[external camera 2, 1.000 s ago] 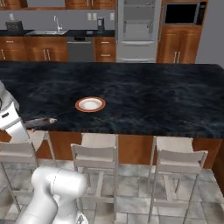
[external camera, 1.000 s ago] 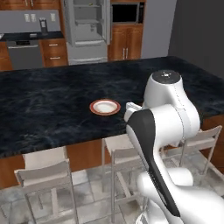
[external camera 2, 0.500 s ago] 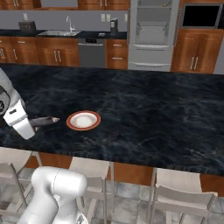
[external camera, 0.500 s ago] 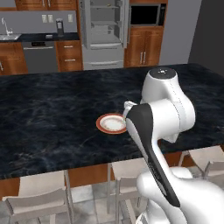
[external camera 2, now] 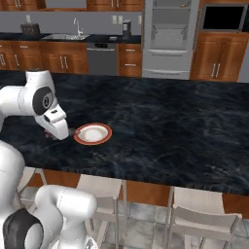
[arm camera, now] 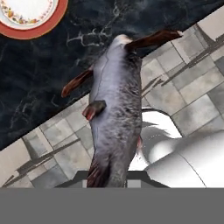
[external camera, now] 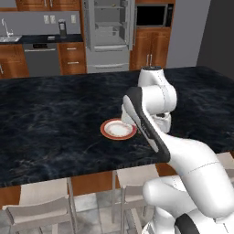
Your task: Take the fish from the fridge and place it on the digital scale on the counter by the fridge. Wait a few seconds for a reading, then move it to the plate on the dining counter.
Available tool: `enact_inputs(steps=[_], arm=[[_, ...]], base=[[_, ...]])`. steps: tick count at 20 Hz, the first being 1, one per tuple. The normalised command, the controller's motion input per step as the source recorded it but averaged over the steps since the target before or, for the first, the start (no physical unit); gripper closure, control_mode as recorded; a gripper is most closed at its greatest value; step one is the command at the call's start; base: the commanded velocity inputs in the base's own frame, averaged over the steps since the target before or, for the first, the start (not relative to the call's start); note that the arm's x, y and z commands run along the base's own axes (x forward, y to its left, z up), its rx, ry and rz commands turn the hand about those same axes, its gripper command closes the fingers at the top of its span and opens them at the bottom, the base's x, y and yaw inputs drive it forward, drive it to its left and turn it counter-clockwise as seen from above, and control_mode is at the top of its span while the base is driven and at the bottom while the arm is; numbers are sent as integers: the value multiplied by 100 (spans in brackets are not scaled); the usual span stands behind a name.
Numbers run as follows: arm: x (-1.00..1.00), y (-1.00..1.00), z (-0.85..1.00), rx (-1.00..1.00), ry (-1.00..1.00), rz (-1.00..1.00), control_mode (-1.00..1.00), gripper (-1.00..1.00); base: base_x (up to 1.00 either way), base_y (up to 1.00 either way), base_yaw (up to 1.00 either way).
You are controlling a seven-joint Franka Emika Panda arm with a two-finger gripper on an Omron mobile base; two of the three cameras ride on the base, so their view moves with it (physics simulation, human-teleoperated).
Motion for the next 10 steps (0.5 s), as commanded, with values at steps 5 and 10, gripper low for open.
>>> enact_inputs(steps=[5,10], arm=[[100,0,-68,0,15,12,-100,100],[100,-1,-53,0,4,8,-100,100]], base=[[0,0,0],[0,0,0]])
